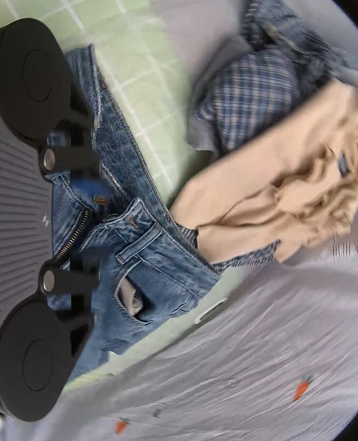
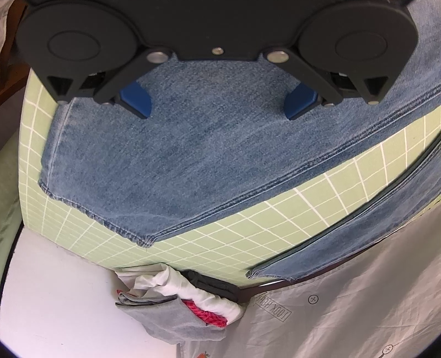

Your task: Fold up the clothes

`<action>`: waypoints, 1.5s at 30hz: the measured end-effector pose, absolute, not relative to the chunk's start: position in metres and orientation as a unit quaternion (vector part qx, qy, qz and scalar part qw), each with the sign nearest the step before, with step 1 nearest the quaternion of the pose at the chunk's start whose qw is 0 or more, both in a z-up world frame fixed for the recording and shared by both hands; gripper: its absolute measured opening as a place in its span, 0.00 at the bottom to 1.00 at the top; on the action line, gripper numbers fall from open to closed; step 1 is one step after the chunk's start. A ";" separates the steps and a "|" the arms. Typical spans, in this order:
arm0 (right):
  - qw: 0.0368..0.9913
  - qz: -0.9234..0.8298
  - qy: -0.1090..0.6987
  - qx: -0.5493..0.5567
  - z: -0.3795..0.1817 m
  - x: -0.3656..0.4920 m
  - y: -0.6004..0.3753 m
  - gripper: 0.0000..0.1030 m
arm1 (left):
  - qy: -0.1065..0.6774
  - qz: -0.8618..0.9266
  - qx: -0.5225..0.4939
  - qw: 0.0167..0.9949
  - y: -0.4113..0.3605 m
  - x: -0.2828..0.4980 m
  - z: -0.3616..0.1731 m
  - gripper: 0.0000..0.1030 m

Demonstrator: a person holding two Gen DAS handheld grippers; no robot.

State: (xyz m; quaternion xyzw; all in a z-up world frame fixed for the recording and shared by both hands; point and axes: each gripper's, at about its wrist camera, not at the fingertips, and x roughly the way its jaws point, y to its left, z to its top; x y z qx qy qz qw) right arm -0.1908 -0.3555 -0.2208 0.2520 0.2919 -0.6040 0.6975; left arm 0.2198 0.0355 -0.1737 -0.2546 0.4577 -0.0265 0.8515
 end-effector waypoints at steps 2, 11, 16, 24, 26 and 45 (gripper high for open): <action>0.699 -0.606 0.287 0.248 -0.222 -0.191 -0.354 1.00 | 0.462 -0.022 -0.229 0.856 0.034 0.210 -0.171 0.66; 0.734 -0.570 0.287 0.229 -0.223 -0.200 -0.353 1.00 | 0.476 -0.055 -0.156 0.863 -0.012 0.146 -0.160 0.79; 0.774 -0.496 0.313 0.239 -0.216 -0.219 -0.363 1.00 | 0.498 -0.080 -0.140 0.852 -0.042 0.101 -0.160 0.79; 0.777 -0.438 0.268 0.364 -0.200 -0.286 -0.403 1.00 | 0.533 -0.098 -0.138 0.829 -0.079 0.051 -0.172 0.80; 0.761 -0.449 0.241 0.402 -0.197 -0.313 -0.413 1.00 | 0.537 -0.102 -0.131 0.827 -0.086 0.038 -0.173 0.80; 0.661 -0.410 0.082 0.623 -0.226 -0.428 -0.437 1.00 | 0.573 -0.065 -0.141 0.804 -0.099 -0.018 -0.187 0.83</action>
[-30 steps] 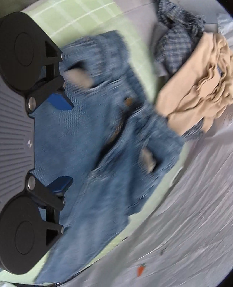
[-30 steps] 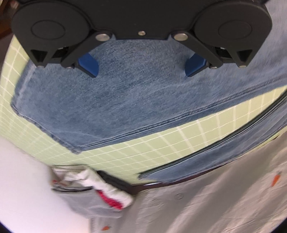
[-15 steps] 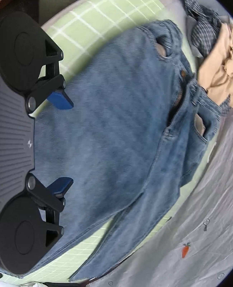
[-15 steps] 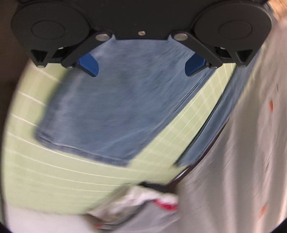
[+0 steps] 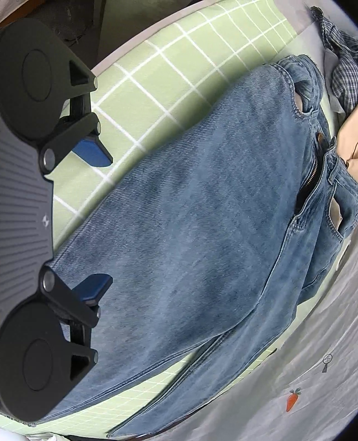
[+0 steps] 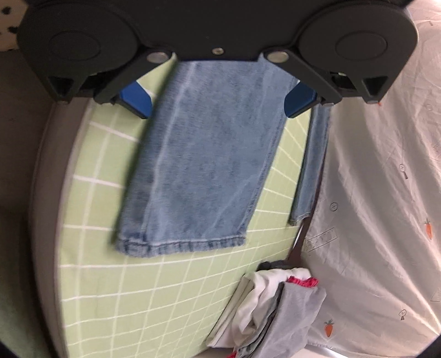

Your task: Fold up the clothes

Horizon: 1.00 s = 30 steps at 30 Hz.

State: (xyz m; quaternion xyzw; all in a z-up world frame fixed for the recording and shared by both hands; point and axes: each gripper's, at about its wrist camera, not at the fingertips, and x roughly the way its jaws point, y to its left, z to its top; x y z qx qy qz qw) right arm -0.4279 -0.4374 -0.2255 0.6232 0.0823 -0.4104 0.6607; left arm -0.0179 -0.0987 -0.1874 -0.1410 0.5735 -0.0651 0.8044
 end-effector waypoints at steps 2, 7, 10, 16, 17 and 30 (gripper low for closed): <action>0.655 -0.397 0.077 0.639 -0.228 -0.424 -0.440 1.00 | 0.573 -0.065 -0.140 0.805 -0.098 -0.021 -0.187 0.83; 0.640 -0.354 0.054 0.679 -0.237 -0.414 -0.437 1.00 | 0.569 -0.052 -0.162 0.805 -0.085 -0.025 -0.188 0.83; 0.635 -0.330 0.051 0.697 -0.241 -0.405 -0.435 1.00 | 0.565 -0.044 -0.191 0.802 -0.075 -0.023 -0.190 0.83; 0.634 -0.307 0.045 0.708 -0.244 -0.392 -0.427 1.00 | 0.552 -0.030 -0.232 0.800 -0.055 -0.016 -0.192 0.83; 0.633 -0.309 0.041 0.709 -0.244 -0.391 -0.427 1.00 | 0.549 -0.026 -0.235 0.802 -0.052 -0.013 -0.192 0.83; 0.610 -0.347 -0.013 0.712 -0.246 -0.386 -0.417 1.00 | 0.492 0.037 -0.293 0.819 0.018 0.046 -0.193 0.83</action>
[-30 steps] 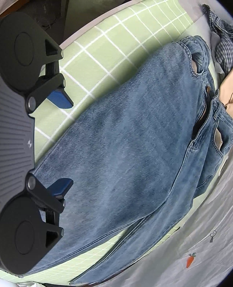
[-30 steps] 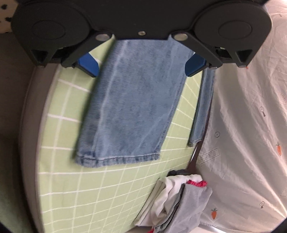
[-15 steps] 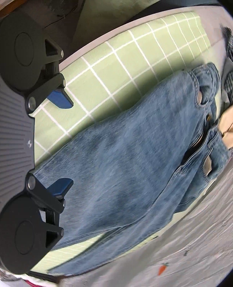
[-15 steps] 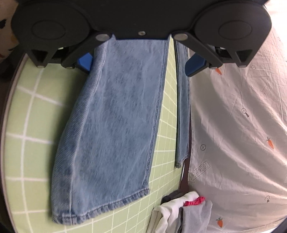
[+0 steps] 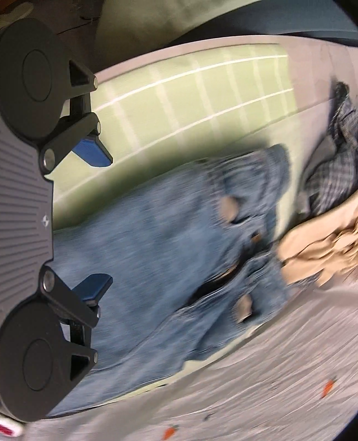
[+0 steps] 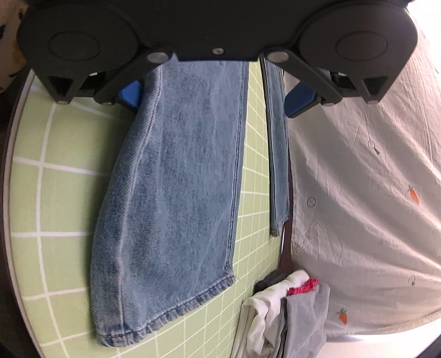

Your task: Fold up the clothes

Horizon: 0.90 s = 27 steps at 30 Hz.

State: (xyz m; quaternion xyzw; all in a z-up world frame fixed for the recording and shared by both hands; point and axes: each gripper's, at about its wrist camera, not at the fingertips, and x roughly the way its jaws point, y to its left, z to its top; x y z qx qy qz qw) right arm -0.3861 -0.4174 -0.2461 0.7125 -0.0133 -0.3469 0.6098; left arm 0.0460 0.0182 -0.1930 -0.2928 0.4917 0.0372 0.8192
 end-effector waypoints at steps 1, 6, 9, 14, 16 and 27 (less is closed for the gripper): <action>0.607 -0.350 -0.018 0.713 -0.247 -0.387 -0.418 1.00 | 0.487 0.043 -0.298 0.820 0.024 0.052 -0.193 0.83; 0.596 -0.378 -0.043 0.707 -0.246 -0.387 -0.422 1.00 | 0.465 0.074 -0.332 0.817 0.054 0.081 -0.194 0.83; 0.587 -0.412 -0.062 0.694 -0.242 -0.389 -0.428 1.00 | 0.454 0.083 -0.346 0.817 0.066 0.096 -0.194 0.82; 0.571 -0.457 -0.093 0.675 -0.241 -0.390 -0.443 1.00 | 0.423 0.099 -0.360 0.826 0.079 0.118 -0.192 0.77; 0.566 -0.471 -0.104 0.668 -0.242 -0.387 -0.450 1.00 | 0.412 0.109 -0.375 0.823 0.084 0.125 -0.193 0.76; 0.559 -0.550 -0.016 0.621 -0.222 -0.359 -0.484 0.42 | 0.409 0.121 -0.387 0.818 0.096 0.129 -0.192 0.21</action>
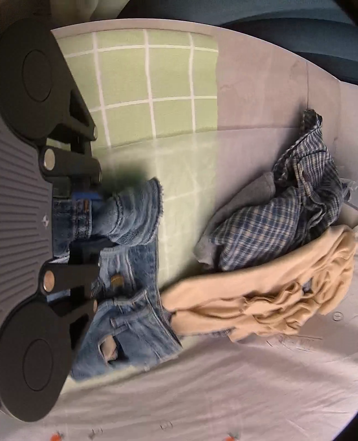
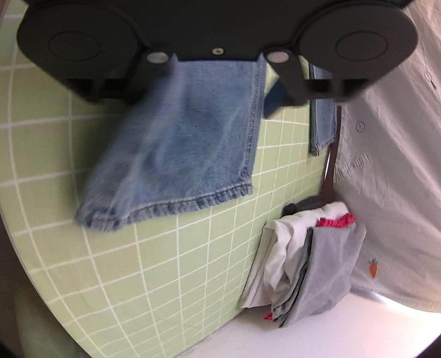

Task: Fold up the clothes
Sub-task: 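Grasp the leg hems with the right gripper while the left gripper grasps the waistband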

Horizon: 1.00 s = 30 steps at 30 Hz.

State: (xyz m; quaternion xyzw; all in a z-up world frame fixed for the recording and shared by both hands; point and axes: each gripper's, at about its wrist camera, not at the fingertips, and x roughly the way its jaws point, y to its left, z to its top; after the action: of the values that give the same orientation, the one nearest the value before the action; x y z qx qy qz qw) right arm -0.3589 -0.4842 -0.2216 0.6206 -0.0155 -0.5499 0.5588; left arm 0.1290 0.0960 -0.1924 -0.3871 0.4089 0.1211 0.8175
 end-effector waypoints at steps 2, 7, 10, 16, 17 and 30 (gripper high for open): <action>0.561 -0.543 -0.021 0.625 -0.223 -0.363 -0.482 0.12 | 0.390 0.120 -0.411 0.815 0.099 0.116 -0.186 0.19; 0.577 -0.519 -0.069 0.627 -0.211 -0.391 -0.475 0.05 | 0.368 0.118 -0.436 0.813 0.101 0.091 -0.165 0.16; 0.603 -0.529 -0.063 0.594 -0.188 -0.410 -0.475 0.04 | 0.361 0.109 -0.420 0.826 0.097 0.074 -0.143 0.15; 0.623 -0.533 -0.065 0.568 -0.157 -0.454 -0.472 0.04 | 0.340 0.110 -0.395 0.846 0.102 0.027 -0.098 0.15; 0.627 -0.532 -0.064 0.565 -0.153 -0.461 -0.471 0.04 | 0.337 0.114 -0.401 0.844 0.105 0.017 -0.092 0.15; 0.716 -0.459 -0.068 0.521 -0.098 -0.426 -0.516 0.04 | 0.289 0.066 -0.411 0.862 0.086 0.013 -0.051 0.15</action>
State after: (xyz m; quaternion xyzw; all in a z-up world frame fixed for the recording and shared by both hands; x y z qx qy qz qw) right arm -0.4262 -0.5156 -0.0982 0.5214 -0.0681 -0.4595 0.7158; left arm 0.0126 0.0860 -0.0505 -0.4106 0.2894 0.0665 0.8621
